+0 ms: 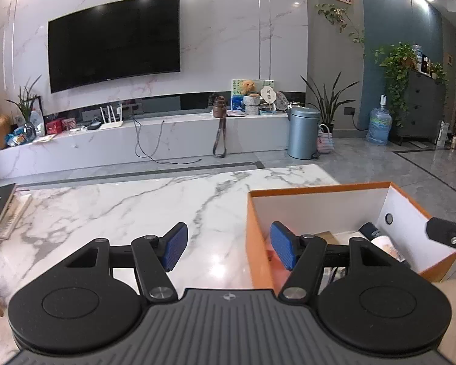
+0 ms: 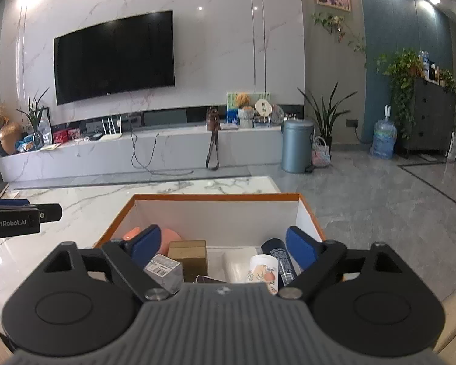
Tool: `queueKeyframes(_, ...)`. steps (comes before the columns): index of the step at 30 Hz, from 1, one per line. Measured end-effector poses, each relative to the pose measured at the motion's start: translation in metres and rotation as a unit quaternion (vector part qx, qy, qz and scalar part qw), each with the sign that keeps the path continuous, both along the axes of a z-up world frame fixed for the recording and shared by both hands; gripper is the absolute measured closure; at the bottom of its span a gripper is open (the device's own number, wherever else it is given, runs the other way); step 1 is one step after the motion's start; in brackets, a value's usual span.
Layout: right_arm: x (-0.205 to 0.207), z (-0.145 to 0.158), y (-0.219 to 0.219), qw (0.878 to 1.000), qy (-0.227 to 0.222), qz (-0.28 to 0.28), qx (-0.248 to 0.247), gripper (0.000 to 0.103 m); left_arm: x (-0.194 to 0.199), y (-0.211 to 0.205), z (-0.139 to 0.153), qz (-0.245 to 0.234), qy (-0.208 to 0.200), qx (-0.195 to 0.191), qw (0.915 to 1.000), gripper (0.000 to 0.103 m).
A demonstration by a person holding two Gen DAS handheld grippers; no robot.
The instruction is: Organize rigid objects
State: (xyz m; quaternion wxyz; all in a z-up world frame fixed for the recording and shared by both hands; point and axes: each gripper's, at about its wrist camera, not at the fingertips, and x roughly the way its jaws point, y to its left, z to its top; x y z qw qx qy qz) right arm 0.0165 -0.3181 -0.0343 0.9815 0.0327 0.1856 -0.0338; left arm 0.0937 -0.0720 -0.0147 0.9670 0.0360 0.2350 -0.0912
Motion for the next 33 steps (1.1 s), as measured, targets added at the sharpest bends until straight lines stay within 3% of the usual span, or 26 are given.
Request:
queueKeyframes(3,-0.008,-0.002,0.003,1.0,0.002,-0.002,0.001,0.01,-0.007,0.005,-0.003,0.003,0.002,-0.003,1.0,0.018)
queueKeyframes(6,-0.013,-0.008,0.007,1.0,0.005,-0.004,0.003,0.009,-0.015,0.012,-0.008,0.004,0.003,-0.014,0.9999,0.016)
queueKeyframes(13,-0.015,-0.017,0.016,1.0,0.015,-0.005,0.001,0.003,-0.024,0.012,-0.02,0.013,0.008,0.016,0.9998,0.005)
queueKeyframes(19,-0.009,-0.029,0.017,0.999,0.04,-0.007,0.005,0.002,-0.024,0.012,-0.035,0.014,0.041,0.023,0.9988,0.0)
queueKeyframes(33,0.001,-0.039,0.022,0.997,0.083,-0.006,-0.012,0.002,-0.022,0.021,-0.049,0.028,0.099,0.023,0.9944,0.0)
